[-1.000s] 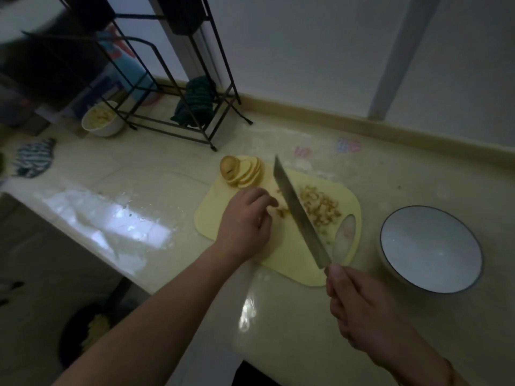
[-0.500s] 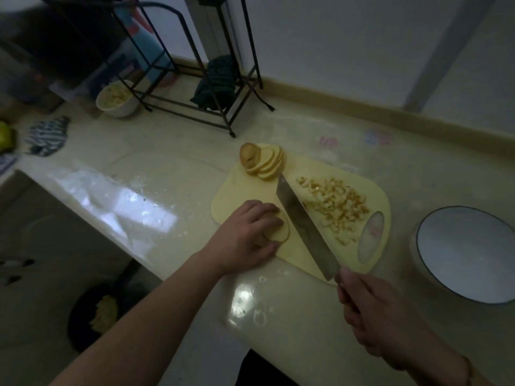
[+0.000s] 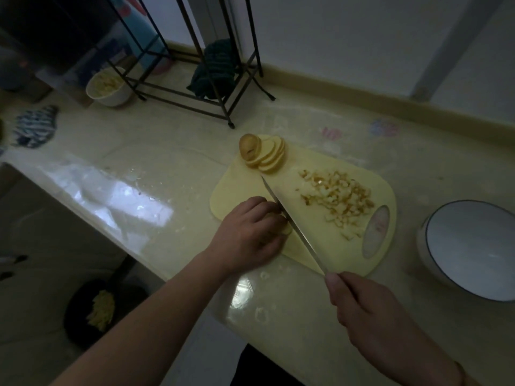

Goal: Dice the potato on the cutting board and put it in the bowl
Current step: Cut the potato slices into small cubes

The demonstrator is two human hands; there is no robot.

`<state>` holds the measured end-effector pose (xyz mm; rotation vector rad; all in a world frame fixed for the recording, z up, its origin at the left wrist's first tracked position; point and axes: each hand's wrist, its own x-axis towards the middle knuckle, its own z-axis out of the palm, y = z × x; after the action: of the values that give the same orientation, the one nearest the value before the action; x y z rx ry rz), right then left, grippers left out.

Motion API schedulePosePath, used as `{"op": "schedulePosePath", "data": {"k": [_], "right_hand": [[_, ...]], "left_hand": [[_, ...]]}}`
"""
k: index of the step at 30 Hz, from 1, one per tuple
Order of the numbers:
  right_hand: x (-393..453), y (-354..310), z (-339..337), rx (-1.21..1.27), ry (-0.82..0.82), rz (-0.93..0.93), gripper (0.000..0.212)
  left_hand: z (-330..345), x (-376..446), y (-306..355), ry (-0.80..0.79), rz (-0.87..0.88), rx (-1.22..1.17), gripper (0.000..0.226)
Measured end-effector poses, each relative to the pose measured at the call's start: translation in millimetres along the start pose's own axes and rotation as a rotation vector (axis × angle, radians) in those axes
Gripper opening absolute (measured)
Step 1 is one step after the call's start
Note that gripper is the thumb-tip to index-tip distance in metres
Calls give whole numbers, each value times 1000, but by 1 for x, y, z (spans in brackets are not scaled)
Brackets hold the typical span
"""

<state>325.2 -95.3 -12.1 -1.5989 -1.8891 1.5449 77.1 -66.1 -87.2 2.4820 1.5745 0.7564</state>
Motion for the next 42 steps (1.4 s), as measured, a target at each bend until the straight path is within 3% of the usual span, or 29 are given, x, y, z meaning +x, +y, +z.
{"op": "schedulePosePath", "data": {"k": [13,24,28,32,36,42], "right_hand": [[-1,3,4,-40,47,-25,57],[-2,8,-7,-10,-39,58,49],[19,4,-6,-46,-38,11,57],[22,14,-8,3,7,37,67],[18,12,-6,52,-10,65,58],[16,8,-3,316,-94,196,51]], "left_hand": [[0,3,-1,-17,1,-7,27],[-1,4,-7,-56,27,-9,30],[-1,5,-9,-70,42,4,30],[-1,5,-12,-74,64,13,29],[-1,3,-11,-66,46,2,27],[-2,1,-12,-73,38,-18,28]]}}
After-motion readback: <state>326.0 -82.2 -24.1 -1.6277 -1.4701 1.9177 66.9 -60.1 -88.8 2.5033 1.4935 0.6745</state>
